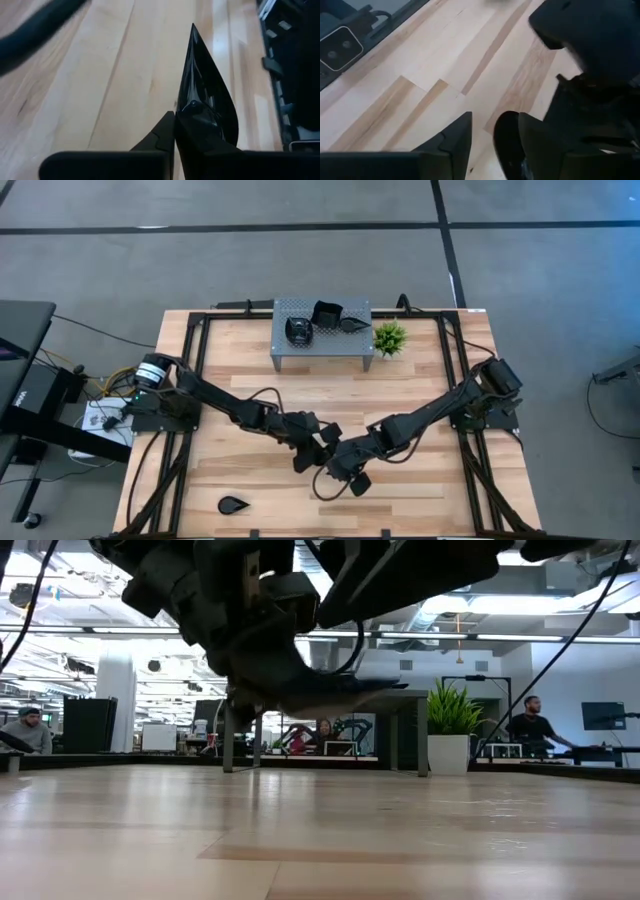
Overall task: Pick & Place Mini shaped plates
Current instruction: Stack the black drop-shaped plate on top of the stacked black drop-shaped plates on the shelf
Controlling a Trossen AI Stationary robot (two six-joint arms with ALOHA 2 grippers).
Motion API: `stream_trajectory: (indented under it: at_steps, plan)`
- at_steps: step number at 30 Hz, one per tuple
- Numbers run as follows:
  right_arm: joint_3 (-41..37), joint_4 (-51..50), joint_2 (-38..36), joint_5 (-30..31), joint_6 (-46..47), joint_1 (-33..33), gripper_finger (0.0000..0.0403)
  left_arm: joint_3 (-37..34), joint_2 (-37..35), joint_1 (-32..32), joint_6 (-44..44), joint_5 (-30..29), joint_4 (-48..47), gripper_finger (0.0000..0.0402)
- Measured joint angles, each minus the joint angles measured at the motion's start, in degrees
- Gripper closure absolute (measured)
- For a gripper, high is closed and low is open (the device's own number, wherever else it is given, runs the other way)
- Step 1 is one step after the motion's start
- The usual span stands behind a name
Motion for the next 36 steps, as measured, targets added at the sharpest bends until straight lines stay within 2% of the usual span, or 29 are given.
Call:
stream_trajectory:
  at_steps: [7, 15, 20, 30, 36]
  plan:
    - [-0.9, -1.5, 0.0, -0.1, 2.4, -0.2, 0.0259, 0.0, -1.4, 0.0, 2.2, -2.8, 0.9, 0.0391]
    - [-0.9, -2.8, 0.0, -0.1, 2.7, -1.1, 0.0287, 0.0, -1.4, -0.1, 2.9, -2.8, 1.2, 0.0394]
    - [-1.0, -3.7, 0.1, 0.2, 2.8, -2.2, 0.029, 0.0, -1.5, -0.1, 3.0, -5.0, 1.6, 0.0391]
    - [-1.0, -6.1, 0.1, -0.1, 3.0, -4.0, 0.0292, 0.1, -1.5, -0.1, 3.0, -5.1, 3.0, 0.039]
    - [-1.0, -6.3, 0.1, -0.6, 2.8, -4.5, 0.0322, 0.1, -1.5, -0.1, 3.1, -6.3, 3.0, 0.0389]
